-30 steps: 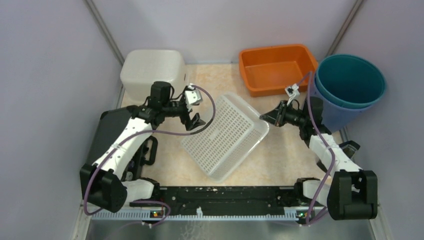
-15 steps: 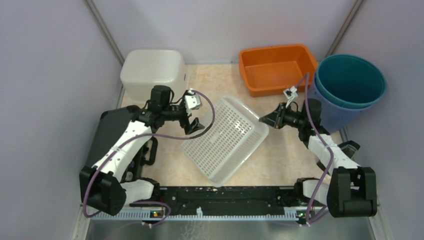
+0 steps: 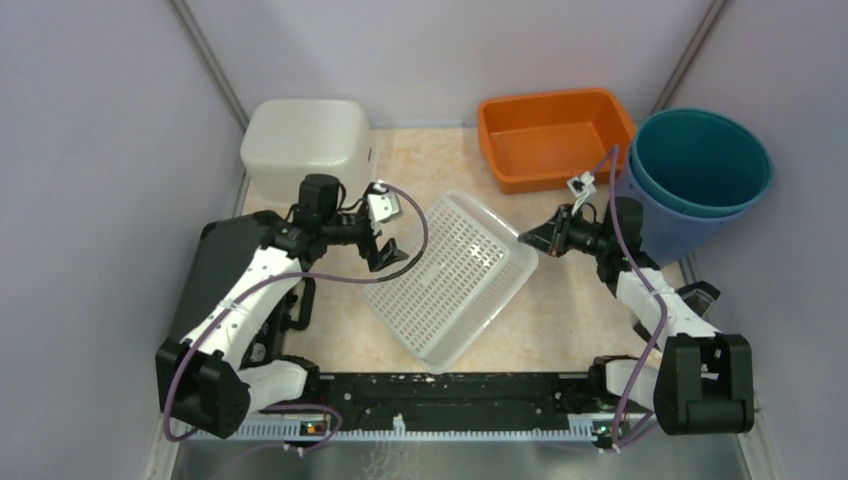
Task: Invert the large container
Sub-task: Turn the container upside down at the center of the board.
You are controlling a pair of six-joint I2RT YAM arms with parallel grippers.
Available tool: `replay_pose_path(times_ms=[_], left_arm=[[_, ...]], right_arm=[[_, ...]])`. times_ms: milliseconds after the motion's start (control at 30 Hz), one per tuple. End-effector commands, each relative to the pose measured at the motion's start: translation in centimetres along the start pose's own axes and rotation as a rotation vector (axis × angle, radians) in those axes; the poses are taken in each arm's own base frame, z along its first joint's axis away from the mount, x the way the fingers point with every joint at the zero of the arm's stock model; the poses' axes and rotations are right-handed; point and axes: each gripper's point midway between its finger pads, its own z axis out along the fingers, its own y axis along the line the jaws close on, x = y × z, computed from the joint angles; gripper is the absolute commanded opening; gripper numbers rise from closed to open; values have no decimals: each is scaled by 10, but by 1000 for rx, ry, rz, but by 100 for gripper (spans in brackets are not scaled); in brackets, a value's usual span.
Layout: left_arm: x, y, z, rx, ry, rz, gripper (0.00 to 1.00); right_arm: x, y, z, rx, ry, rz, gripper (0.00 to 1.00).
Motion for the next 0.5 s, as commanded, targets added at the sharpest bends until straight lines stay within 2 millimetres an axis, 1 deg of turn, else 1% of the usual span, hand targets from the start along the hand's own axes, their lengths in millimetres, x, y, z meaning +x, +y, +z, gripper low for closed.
replay_pose_path(times_ms=[0, 267, 467], left_arm=[[-11, -2, -4, -3, -39, 32, 99], [-18, 1, -5, -7, -47, 27, 99], [-20, 8, 1, -18, -57, -23, 99]], right_arm=[[-10, 3, 2, -15, -35, -101, 0], [-9, -2, 2, 6, -33, -107, 0], [-7, -1, 4, 7, -25, -119, 0]])
